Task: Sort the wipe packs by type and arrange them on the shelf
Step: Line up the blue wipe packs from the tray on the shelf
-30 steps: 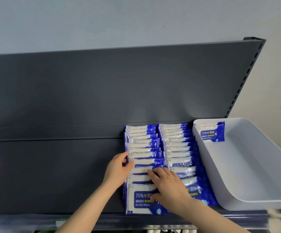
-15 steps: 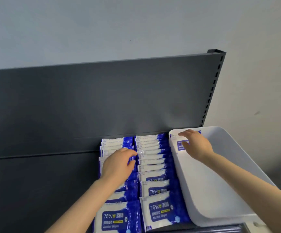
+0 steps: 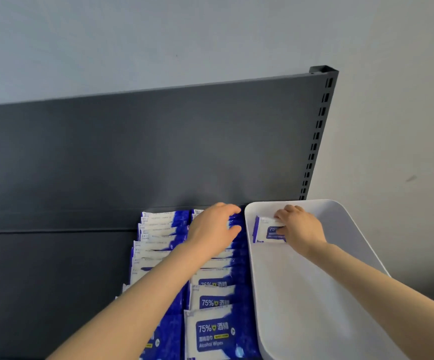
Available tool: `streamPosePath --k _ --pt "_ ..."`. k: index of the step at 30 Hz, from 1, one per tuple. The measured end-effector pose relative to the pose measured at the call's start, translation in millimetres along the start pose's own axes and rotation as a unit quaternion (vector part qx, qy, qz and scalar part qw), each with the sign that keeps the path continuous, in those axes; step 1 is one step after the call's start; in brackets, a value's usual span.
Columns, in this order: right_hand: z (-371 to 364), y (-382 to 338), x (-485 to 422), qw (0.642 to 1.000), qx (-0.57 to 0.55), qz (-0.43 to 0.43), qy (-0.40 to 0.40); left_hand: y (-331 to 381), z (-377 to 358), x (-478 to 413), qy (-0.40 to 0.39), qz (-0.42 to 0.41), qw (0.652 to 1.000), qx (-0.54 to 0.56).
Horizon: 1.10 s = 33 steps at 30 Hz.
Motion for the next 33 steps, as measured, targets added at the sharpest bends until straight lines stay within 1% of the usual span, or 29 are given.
streamPosePath --k 2,4,8,11,13,17,20,22,24,25,27,30,33 --pt "19.8 3.1 10.6 0.997 -0.074 -0.003 0.029 11.1 5.5 -2.8 0.002 -0.009 0.998 0.063" --pt "45.1 -1.3 24.6 0.989 -0.137 -0.002 0.054 20.8 10.6 -0.1 -0.01 -0.01 0.988 0.156" --pt "83.6 -27.0 57.1 0.976 -0.209 0.034 0.051 33.9 23.9 22.4 -0.03 -0.02 0.941 0.336" --pt "96.5 -48.4 77.8 0.97 -0.239 0.034 0.043 26.9 35.4 47.0 -0.04 -0.02 0.919 0.393" --pt "97.2 -66.8 87.1 0.969 -0.245 0.03 0.023 13.2 42.5 64.5 -0.057 -0.007 0.913 0.404" --pt "91.3 -104.7 93.6 0.972 -0.23 0.043 0.0 -19.1 55.3 89.0 -0.081 0.044 0.915 0.392" --pt "85.5 -144.7 99.6 0.979 -0.191 0.075 -0.001 -45.8 64.3 110.4 -0.132 0.049 0.916 0.377" --pt "79.0 -169.4 104.2 0.98 -0.176 0.09 0.002 -58.8 66.1 124.2 -0.155 0.034 0.931 0.328" --pt "69.3 -189.6 110.1 0.98 -0.174 0.096 -0.016 -70.7 64.3 137.3 -0.139 0.037 0.952 0.27" --pt "64.0 -197.1 113.2 0.98 -0.172 0.099 -0.029 -76.6 61.4 143.4 -0.13 0.042 0.954 0.266" --pt "51.3 -206.8 120.9 0.98 -0.161 0.099 -0.061 -86.8 51.3 156.5 -0.142 0.053 0.946 0.287" --pt "30.8 -209.6 137.6 0.979 -0.147 0.086 -0.11 -98.8 30.3 175.2 -0.199 0.054 0.928 0.309" --pt "21.7 -202.8 151.9 0.983 -0.129 0.053 -0.121 -113.6 15.0 185.8 -0.202 0.024 0.936 0.288"
Point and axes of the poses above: each hand's wrist, its own x-axis away from the middle knuckle, its own z-axis out of the back of the hand, y = z × x, the point moved 3 cm from there along -x, towards the middle knuckle, and after that the axes turned 1 degree about -z, right-handed, at the moved point
